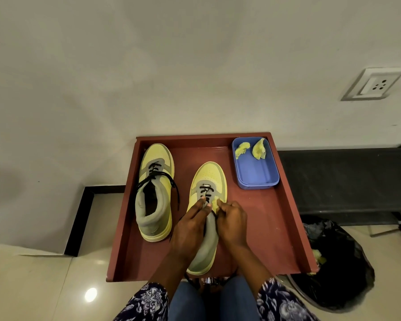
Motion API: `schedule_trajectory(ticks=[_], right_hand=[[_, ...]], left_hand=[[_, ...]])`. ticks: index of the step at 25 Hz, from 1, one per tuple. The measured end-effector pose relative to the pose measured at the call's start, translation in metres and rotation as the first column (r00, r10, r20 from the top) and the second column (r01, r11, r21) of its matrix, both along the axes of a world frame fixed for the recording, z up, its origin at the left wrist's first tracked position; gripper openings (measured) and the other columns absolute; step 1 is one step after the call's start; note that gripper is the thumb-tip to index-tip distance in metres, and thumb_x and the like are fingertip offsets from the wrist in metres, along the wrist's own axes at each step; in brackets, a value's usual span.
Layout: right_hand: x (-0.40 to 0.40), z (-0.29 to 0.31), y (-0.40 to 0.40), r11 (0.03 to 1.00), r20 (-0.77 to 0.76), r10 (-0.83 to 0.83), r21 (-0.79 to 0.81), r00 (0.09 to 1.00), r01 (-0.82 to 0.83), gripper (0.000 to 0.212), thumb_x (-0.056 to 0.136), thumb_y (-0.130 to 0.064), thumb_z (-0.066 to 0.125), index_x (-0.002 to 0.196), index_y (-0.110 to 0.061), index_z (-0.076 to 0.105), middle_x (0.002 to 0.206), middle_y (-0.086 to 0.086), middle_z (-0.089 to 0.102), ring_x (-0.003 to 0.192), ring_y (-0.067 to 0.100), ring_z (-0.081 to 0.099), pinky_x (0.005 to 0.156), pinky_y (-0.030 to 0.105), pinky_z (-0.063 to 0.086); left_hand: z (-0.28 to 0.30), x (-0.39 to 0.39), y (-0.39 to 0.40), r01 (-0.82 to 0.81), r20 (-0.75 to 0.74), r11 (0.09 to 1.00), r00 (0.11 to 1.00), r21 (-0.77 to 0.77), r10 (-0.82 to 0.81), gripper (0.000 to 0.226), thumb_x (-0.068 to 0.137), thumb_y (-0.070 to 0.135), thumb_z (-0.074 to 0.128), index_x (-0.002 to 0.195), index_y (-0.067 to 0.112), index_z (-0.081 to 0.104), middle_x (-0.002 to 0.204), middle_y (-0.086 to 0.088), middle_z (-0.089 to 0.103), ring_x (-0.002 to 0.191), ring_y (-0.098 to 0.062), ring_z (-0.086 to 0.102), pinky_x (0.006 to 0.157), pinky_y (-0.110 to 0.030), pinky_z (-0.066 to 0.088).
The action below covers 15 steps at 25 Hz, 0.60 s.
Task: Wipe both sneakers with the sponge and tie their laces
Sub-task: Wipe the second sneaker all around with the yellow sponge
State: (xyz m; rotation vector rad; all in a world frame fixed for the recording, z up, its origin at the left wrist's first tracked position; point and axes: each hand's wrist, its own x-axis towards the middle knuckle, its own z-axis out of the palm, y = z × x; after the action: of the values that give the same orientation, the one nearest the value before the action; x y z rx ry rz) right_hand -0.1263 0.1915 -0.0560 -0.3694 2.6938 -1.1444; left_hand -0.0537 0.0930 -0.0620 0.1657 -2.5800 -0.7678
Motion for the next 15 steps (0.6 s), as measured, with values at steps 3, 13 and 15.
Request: schedule_trajectory(ticks=[3,13,15], right_hand=[[-0.021,-0.004,-0.014,0.997,0.014,-0.033,0.065,0.999,0.032,0.033,0.090,-0.006,0.048,0.121,-0.007,0.060,0.106,0.020,0.063,0.096,0.032,0.058,0.081,0.031,0.044],[-0.004,0.010,-0.003,0.988,0.018,0.064,-0.143,0.998,-0.060,0.032,0.085,0.003,0.053,0.109,-0.010,0.069,0.105,0.009,0.068,0.096,0.020,0.064,0.085,0.012,0.042],[0.004,0.013,0.002,0.982,0.034,0.055,-0.184,0.998,-0.048,0.033,0.084,0.006,0.053,0.106,-0.011,0.070,0.102,0.007,0.068,0.091,0.015,0.063,0.081,0.006,0.042]], left_hand=[[0.001,0.000,0.000,-0.001,-0.001,1.000,1.000,-0.003,0.001,0.040,0.080,0.006,0.036,0.103,-0.001,0.068,0.115,-0.021,0.064,0.098,-0.030,0.067,0.079,-0.027,0.052],[-0.002,0.000,0.000,0.011,0.015,1.000,1.000,-0.012,-0.011,0.034,0.080,0.008,0.044,0.105,-0.001,0.065,0.114,-0.022,0.064,0.100,-0.030,0.066,0.076,-0.033,0.056],[-0.002,0.000,0.001,0.012,0.026,1.000,1.000,-0.007,-0.012,0.031,0.078,0.003,0.053,0.106,-0.001,0.064,0.114,-0.022,0.063,0.100,-0.030,0.066,0.075,-0.035,0.057]])
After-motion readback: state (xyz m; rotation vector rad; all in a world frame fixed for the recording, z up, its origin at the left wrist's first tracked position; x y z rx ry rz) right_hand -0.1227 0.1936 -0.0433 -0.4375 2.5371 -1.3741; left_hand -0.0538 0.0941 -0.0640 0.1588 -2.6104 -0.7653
